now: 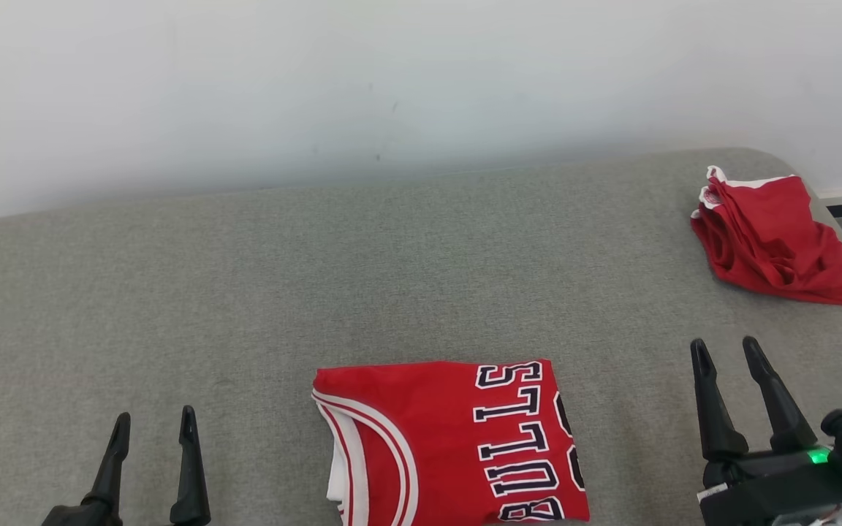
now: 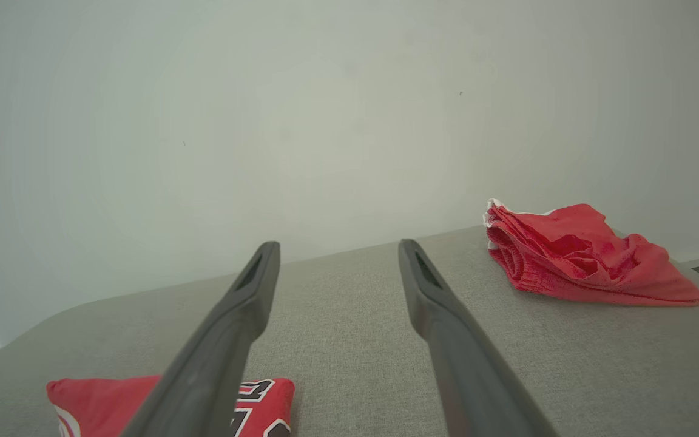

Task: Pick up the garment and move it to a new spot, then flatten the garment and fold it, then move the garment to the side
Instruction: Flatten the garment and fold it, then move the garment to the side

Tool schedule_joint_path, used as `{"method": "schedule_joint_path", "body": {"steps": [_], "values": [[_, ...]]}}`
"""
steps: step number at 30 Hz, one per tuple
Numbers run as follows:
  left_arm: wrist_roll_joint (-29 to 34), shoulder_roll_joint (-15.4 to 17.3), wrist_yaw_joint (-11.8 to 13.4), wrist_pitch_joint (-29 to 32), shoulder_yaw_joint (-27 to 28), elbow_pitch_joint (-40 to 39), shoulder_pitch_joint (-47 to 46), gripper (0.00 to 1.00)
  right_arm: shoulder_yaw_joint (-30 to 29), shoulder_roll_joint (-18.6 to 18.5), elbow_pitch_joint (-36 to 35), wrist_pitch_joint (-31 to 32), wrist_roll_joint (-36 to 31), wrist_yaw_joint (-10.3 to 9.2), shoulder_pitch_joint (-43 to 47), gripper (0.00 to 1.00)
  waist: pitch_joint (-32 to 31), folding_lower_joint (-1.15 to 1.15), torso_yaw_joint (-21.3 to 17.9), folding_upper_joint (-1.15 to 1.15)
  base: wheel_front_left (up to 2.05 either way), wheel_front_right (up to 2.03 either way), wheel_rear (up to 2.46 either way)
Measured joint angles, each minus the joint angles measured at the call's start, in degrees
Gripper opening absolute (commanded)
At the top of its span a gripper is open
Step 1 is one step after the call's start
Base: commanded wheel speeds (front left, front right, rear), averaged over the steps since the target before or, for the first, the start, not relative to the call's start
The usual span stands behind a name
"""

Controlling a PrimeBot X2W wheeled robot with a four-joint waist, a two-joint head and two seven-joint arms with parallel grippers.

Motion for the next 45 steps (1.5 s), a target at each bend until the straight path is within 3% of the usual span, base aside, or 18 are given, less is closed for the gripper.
{"method": "schedule_joint_path", "body": {"steps": [17,37,45], "values": [[3.7,0.1,-2.3,0.0,1.6,1.7,0.6,1.00,0.8,3.0,0.1,-0.3,-8.7,0.00,2.7,1.00,-0.3,0.00,-0.6,0.00,0.00,0.00,0.00],[3.7,0.1,-3.2,0.0,2.0,1.6,1.1,1.00,0.9,3.4,1.9,-0.3,-10.1,0.00,2.0,1.00,-0.4,0.00,0.9,0.00,0.00,0.00,0.00],[3.6,0.1,-3.2,0.0,1.7,1.7,-0.3,1.00,4.1,3.1,11.0,-0.1,-10.0,0.00,-1.0,1.00,0.8,0.00,2.2,0.00,0.00,0.00,0.00]]}}
